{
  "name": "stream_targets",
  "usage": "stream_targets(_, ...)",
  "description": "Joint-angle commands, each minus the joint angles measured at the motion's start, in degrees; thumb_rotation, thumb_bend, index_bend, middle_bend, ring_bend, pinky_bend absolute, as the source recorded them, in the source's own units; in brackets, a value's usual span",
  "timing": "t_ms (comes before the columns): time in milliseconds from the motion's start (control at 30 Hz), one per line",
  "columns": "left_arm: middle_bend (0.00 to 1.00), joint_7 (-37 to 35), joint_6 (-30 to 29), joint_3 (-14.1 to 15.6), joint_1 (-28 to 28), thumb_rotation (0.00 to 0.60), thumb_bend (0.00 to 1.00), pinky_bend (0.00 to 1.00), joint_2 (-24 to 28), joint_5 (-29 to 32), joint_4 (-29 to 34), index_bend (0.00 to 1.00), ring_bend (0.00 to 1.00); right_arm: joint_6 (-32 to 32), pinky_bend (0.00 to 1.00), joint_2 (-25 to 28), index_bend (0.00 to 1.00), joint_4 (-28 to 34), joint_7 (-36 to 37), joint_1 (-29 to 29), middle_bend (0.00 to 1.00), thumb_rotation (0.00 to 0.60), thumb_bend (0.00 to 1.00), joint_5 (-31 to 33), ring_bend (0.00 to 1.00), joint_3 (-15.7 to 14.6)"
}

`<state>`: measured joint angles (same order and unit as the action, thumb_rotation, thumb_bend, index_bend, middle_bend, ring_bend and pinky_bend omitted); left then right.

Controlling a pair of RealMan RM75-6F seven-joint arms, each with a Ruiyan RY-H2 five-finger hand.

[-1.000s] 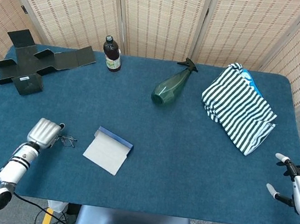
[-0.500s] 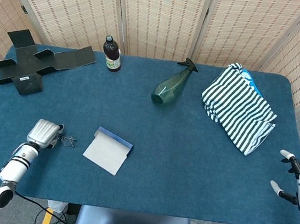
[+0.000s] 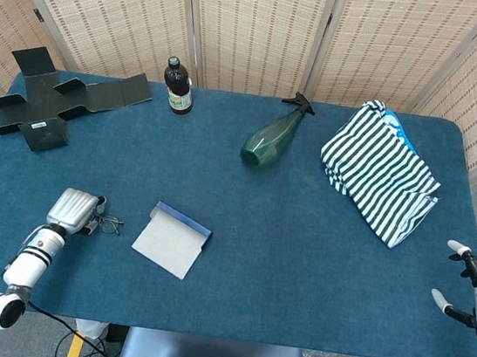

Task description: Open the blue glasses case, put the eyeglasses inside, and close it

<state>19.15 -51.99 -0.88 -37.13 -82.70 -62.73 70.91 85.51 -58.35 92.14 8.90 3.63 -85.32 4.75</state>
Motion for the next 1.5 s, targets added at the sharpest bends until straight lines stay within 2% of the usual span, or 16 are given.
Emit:
stream_targets(33,0.9,0.0,0.4,-0.3,0.0,0.6,0.37,1.0,-0.2,0.0,-0.1,0.49,0.97,0.0,0.28,0.0,0.18,0.0,0.0,0.0,0.34,0.6,0.21,0.0,0.48,0.0)
stream_targets(300,0.9,0.0,1.7,-1.1,0.0,0.6,0.38,1.0,-0.7,0.4,-0.7,0.52,0.97,0.1,0.28,-0.1,0.18,-0.3,0.4,-0.2,0.34,0.6,0.21,0.1,0.48,0.0)
stream_targets(667,0.91,-0.5,1.2,-1.5,0.6,0.6,0.48,1.0,-0.5,-1.0,-0.4,0.59,0.98,0.1,0.28,-0.3,0.18,-0.4,0.5,-0.3,0.34,0.6,0.2,0.1,0.48,-0.1)
stream_targets(967,0.92,-1.4,0.4,-1.6,1.3,0.6,0.51,1.0,-0.4,-2.7,-0.4,0.66,0.98,0.2,0.28,-0.2,0.18,-0.3,0.4,-0.4,0.34,0.6,0.2,0.1,0.48,-0.1)
stream_targets(1167,0.92,-1.2,-1.7,-1.7,1.6,0.6,0.51,1.0,1.8,-5.4,3.3,0.67,0.99,0.1,0.28,-0.3,0.18,-0.2,0.3,-0.2,0.35,0.6,0.2,-0.1,0.48,0.0)
stream_targets(1500,0.92,1.7,-5.5,-1.5,1.0,0.6,0.51,1.0,4.8,-11.7,14.7,0.67,0.99,0.2,0.28,-0.5,0.18,-0.3,0.2,-0.3,0.35,0.6,0.2,0.0,0.49,0.0)
